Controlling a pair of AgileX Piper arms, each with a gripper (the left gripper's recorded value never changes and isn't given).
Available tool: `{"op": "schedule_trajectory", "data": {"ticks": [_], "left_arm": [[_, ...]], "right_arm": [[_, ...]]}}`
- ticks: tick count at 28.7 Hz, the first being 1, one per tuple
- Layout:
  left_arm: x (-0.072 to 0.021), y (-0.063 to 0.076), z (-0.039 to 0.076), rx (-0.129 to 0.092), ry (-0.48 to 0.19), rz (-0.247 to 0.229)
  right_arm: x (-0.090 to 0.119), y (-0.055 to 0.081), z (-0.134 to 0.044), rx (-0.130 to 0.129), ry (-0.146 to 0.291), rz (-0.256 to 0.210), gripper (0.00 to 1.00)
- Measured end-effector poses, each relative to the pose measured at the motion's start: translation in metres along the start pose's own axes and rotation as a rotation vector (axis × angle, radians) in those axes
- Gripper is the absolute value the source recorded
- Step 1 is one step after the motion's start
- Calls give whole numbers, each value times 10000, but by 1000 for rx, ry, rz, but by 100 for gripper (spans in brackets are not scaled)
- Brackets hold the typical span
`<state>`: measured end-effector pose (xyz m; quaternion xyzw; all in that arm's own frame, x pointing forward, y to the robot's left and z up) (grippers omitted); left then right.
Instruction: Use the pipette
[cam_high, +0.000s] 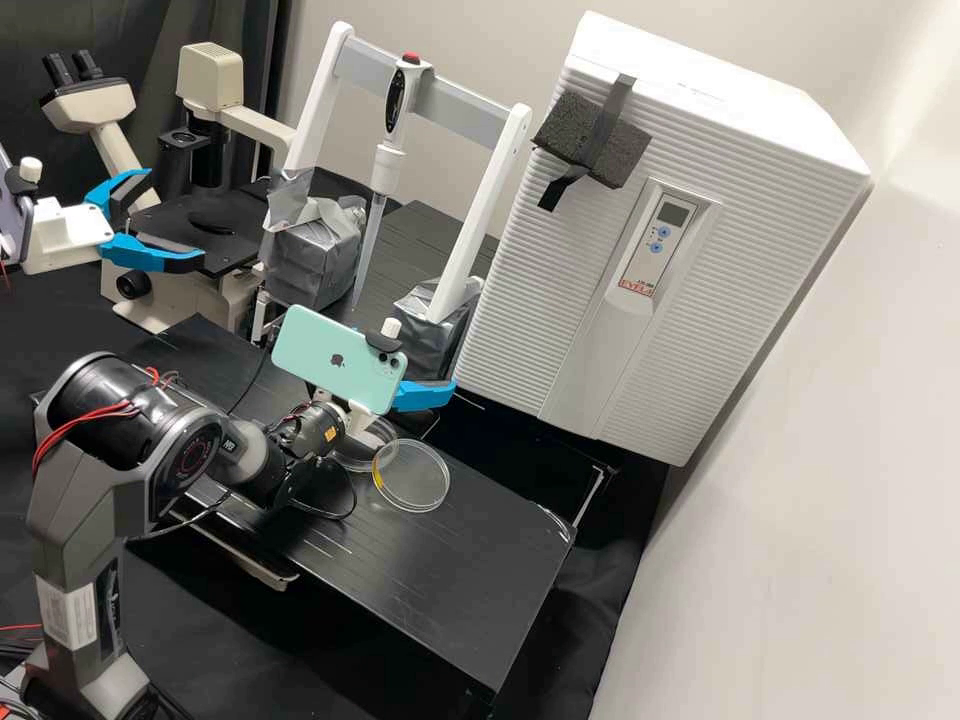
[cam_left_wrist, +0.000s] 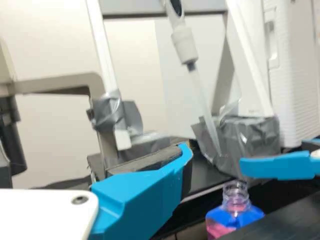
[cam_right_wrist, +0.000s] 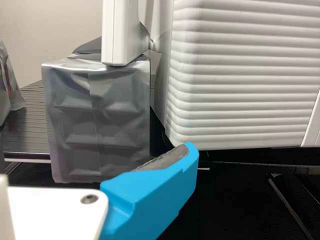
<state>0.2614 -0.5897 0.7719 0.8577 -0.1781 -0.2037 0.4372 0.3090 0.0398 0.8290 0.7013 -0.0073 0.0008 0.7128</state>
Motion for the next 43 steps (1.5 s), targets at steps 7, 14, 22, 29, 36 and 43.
{"op": "schedule_trajectory", "data": {"ticks": [7, 14, 22, 29, 36, 43], "left_arm": [[-62, 132, 18, 2, -5, 41], [-156, 249, 36, 0, -9, 79], [-183, 279, 45, 3, -15, 93], [-244, 363, 58, 5, -18, 121], [-249, 374, 59, 5, -19, 125], [-248, 372, 82, 3, -27, 124]], "right_arm": [[0, 0, 0, 0, 0, 0, 100], [0, 0, 0, 0, 0, 0, 100], [-134, 247, -269, 48, 100, 61, 100], [-195, 536, -744, 59, 244, 125, 100], [-79, 723, -1156, 74, 297, 129, 100], [138, 857, -1483, 43, 278, 144, 100]]}}
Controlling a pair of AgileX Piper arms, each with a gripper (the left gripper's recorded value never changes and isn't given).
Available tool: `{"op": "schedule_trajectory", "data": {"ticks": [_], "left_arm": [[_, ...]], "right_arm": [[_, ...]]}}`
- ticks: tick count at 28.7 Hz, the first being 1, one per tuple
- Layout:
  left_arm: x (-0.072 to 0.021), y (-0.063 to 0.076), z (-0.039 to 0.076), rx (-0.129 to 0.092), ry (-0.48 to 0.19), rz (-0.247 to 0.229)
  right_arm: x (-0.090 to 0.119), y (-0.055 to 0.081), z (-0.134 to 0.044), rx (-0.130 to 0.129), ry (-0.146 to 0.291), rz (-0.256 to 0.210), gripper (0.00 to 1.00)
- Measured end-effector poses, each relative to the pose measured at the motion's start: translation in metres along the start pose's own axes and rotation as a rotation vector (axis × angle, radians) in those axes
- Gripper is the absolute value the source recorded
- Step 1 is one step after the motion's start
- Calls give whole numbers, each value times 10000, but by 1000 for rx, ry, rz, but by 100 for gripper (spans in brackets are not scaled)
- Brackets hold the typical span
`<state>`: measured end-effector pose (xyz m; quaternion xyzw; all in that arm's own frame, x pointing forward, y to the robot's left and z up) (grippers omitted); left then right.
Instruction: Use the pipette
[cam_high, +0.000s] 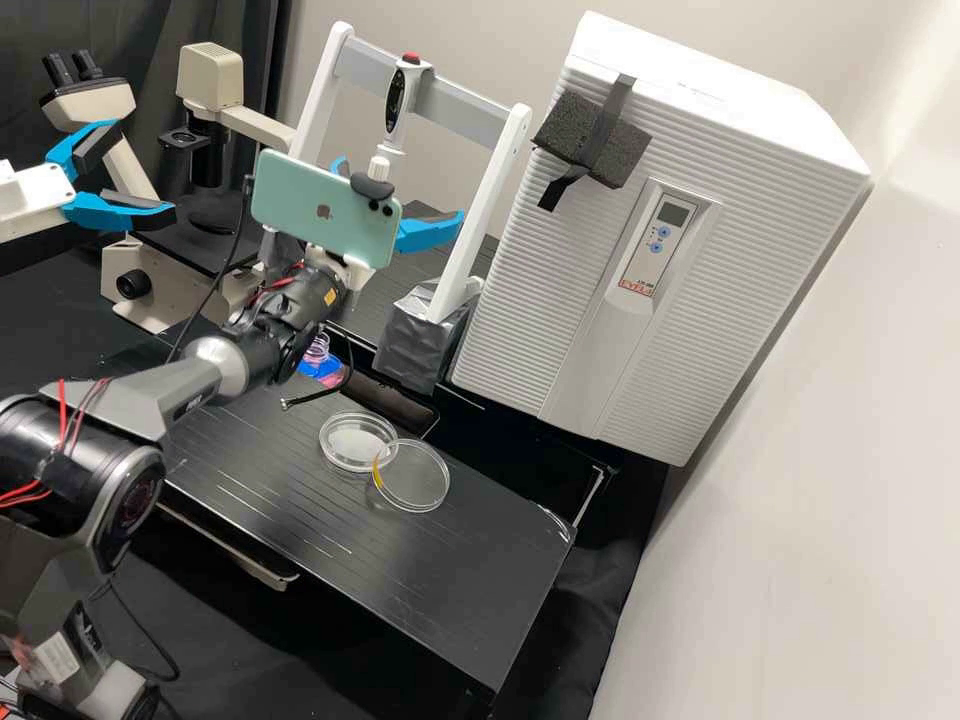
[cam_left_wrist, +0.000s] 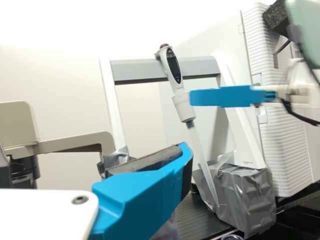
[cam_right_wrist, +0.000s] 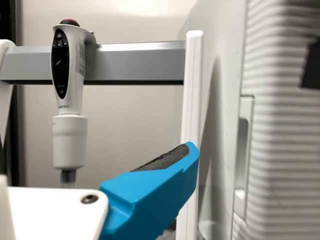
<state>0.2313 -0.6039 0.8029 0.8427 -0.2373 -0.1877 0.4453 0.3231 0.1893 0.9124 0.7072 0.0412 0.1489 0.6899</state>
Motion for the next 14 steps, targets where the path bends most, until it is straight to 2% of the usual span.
{"op": "schedule_trajectory", "data": {"ticks": [2, 5, 10, 14], "left_arm": [[0, 0, 3, 0, -1, 0], [0, 0, 2, -1, 0, 0], [2, -7, 1, -1, 1, -2], [13, -47, -5, -2, 2, -17]], "right_arm": [[79, -8, -42, -11, -17, -13, 100], [203, -1, -133, -18, -25, -9, 100], [379, -36, -251, -56, -27, -18, 100], [467, -83, -282, -63, -35, -43, 100]]}}
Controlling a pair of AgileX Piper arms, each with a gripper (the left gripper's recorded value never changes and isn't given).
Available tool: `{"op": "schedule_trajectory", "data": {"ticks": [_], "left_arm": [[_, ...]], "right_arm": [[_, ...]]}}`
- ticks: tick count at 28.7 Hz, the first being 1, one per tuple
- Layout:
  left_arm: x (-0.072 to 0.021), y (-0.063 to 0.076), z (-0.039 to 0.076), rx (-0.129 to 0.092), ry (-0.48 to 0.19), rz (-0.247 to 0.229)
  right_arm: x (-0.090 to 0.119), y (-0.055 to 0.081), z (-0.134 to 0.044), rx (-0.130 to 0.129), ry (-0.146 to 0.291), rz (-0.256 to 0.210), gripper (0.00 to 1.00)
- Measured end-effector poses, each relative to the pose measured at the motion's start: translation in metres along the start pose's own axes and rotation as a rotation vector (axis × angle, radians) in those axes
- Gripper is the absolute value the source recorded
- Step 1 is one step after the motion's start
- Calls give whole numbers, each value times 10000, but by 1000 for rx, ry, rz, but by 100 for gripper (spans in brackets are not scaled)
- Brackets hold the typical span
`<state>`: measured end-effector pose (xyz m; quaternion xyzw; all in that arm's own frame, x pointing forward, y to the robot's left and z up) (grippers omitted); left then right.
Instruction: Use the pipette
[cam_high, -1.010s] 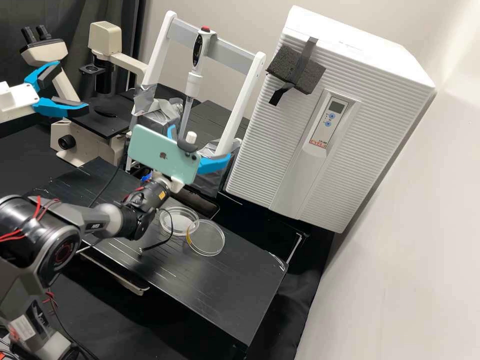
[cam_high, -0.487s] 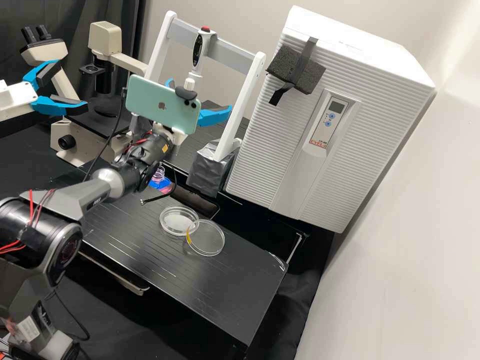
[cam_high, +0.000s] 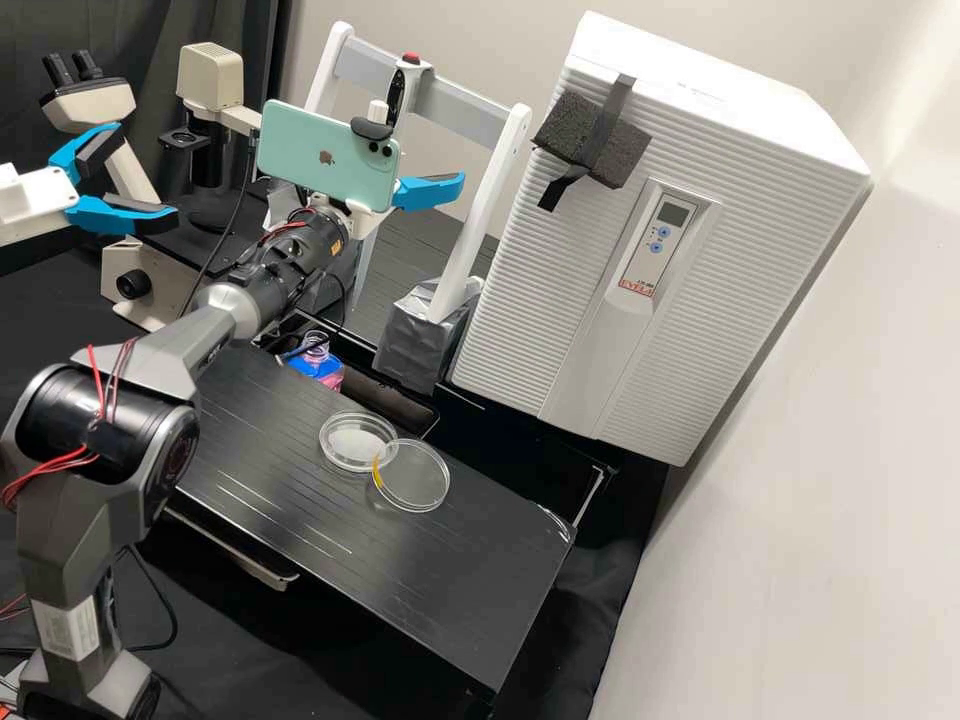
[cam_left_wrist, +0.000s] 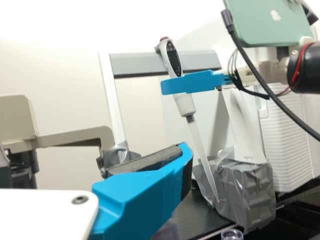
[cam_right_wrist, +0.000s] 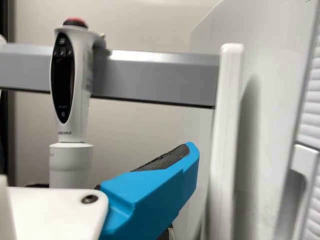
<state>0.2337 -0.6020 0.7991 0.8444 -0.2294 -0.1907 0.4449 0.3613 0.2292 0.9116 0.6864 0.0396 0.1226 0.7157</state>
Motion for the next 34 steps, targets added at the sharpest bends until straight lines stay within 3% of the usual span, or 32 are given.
{"op": "schedule_trajectory", "data": {"ticks": [1, 10, 14, 21, 29, 34], "left_arm": [[1, -4, 0, 0, 0, -1], [15, -18, -3, -2, 1, -5], [28, -17, -3, -2, 0, -4], [52, -16, -5, -2, 1, -6], [52, -16, -5, -2, 1, -6], [52, -16, -5, -2, 1, -6]], "right_arm": [[15, -7, -4, -4, -1, -5, 0], [112, -109, 36, -19, -41, -49, 0], [116, -106, 41, -3, -49, -46, 0], [126, -75, 14, -1, -41, -37, 0], [124, -90, -24, -24, -30, -41, 0], [120, -105, -42, -23, -27, -45, 0]]}}
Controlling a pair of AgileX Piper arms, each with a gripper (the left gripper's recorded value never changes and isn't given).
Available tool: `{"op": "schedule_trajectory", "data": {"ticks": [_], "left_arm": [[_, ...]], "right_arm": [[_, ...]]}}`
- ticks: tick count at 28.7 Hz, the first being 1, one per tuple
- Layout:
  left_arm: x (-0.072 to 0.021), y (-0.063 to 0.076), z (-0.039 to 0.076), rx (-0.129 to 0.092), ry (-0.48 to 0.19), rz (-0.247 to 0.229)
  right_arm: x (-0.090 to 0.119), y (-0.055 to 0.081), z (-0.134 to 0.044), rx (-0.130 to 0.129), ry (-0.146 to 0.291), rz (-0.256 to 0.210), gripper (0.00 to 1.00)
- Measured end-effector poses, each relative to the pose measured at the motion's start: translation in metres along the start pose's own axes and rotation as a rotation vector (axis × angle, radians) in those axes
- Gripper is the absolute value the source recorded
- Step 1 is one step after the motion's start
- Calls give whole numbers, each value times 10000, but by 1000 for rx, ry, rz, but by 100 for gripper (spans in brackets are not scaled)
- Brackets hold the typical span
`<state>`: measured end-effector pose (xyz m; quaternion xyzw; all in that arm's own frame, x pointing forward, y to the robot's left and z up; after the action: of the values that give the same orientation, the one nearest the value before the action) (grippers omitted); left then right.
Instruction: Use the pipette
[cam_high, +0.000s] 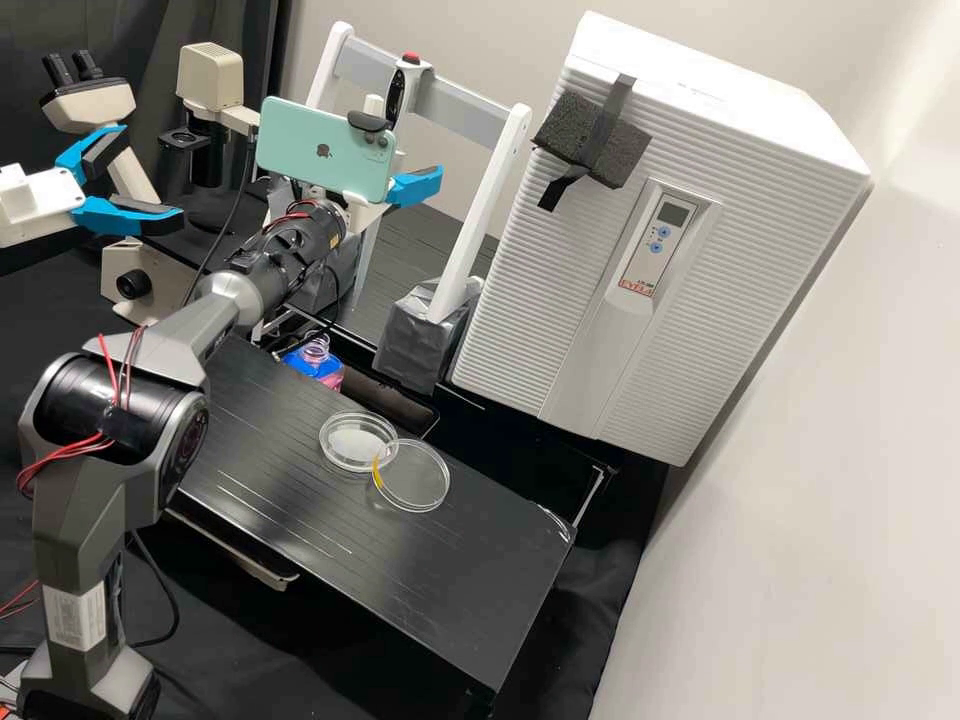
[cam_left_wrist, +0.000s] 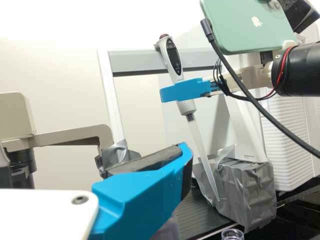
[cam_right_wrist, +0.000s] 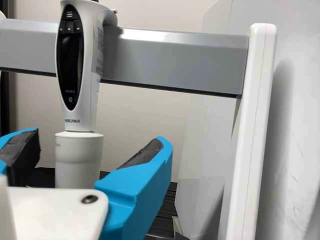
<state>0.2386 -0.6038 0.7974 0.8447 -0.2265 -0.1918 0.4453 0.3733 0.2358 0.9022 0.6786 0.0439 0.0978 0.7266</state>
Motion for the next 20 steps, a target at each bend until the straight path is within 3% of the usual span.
{"op": "schedule_trajectory", "data": {"ticks": [10, 17, 20], "left_arm": [[0, 0, 0, 0, 0, 0], [0, 0, 0, 0, 0, 0], [0, 0, 0, 0, 0, 0]], "right_arm": [[-7, -28, -25, 14, -4, -6, 0], [-7, -28, -25, -5, -4, -6, 0], [-10, -41, -37, 9, -5, -9, 0]]}}
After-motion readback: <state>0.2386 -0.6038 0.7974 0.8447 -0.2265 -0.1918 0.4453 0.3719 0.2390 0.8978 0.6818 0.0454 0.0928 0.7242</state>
